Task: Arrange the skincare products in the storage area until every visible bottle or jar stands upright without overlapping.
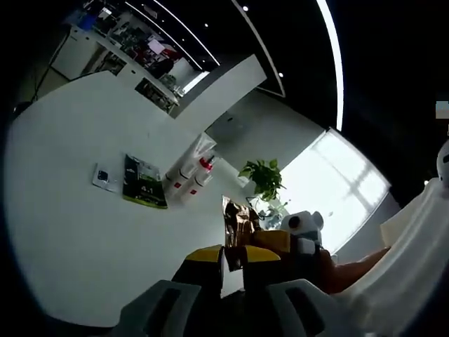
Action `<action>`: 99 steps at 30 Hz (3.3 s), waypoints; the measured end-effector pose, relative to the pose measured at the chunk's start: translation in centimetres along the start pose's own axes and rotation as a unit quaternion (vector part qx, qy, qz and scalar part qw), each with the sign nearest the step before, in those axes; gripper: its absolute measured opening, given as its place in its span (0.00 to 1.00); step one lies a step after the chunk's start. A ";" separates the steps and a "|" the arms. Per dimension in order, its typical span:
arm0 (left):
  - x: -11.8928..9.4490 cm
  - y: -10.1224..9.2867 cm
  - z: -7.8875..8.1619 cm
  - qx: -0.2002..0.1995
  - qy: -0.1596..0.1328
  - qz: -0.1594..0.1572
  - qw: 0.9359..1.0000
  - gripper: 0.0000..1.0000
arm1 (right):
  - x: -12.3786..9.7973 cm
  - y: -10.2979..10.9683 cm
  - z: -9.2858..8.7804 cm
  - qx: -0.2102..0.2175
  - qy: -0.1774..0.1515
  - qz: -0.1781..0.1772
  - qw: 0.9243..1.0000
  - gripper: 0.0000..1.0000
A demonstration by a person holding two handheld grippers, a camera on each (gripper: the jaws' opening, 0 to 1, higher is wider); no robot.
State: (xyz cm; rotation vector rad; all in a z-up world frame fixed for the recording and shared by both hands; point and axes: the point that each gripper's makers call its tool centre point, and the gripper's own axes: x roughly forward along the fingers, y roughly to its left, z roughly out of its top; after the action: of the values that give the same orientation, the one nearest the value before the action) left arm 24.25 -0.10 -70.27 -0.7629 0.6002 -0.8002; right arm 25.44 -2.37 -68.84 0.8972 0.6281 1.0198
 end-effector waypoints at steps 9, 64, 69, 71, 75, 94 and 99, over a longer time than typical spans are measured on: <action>-0.1 -0.4 0.1 -0.009 -0.001 -0.016 1.000 0.07 | 0.0 0.1 -0.1 0.004 0.003 0.003 1.000 0.00; -0.6 0.1 1.1 -0.030 -0.029 -0.014 0.999 0.01 | 0.0 -0.2 0.1 -0.003 -0.003 -0.002 1.000 0.00; -0.6 -0.2 1.1 -0.039 -0.031 -0.021 0.999 0.01 | 0.0 0.0 0.3 -0.007 -0.008 -0.002 1.000 0.00; -0.6 -0.2 1.1 -0.046 -0.031 -0.025 0.998 0.01 | 0.1 0.0 0.3 -0.009 -0.007 -0.003 1.000 0.01; -0.7 -0.2 1.4 -0.055 -0.036 -0.028 0.997 0.01 | 0.1 0.0 0.4 -0.013 -0.009 -0.004 1.000 0.01; -1.7 1.6 3.7 -0.105 -0.094 -0.014 0.990 0.01 | -0.4 -0.5 0.6 -0.129 0.019 -0.074 0.989 0.39; -1.8 2.5 5.3 -0.115 -0.115 -0.006 0.987 0.01 | -0.6 -1.3 -1.0 -0.219 0.081 -0.109 0.966 0.43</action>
State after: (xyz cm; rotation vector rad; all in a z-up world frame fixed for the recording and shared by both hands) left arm 28.12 4.48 -68.77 -1.0554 0.4846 -0.6487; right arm 25.00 -2.90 -70.39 0.3512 0.5911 0.9857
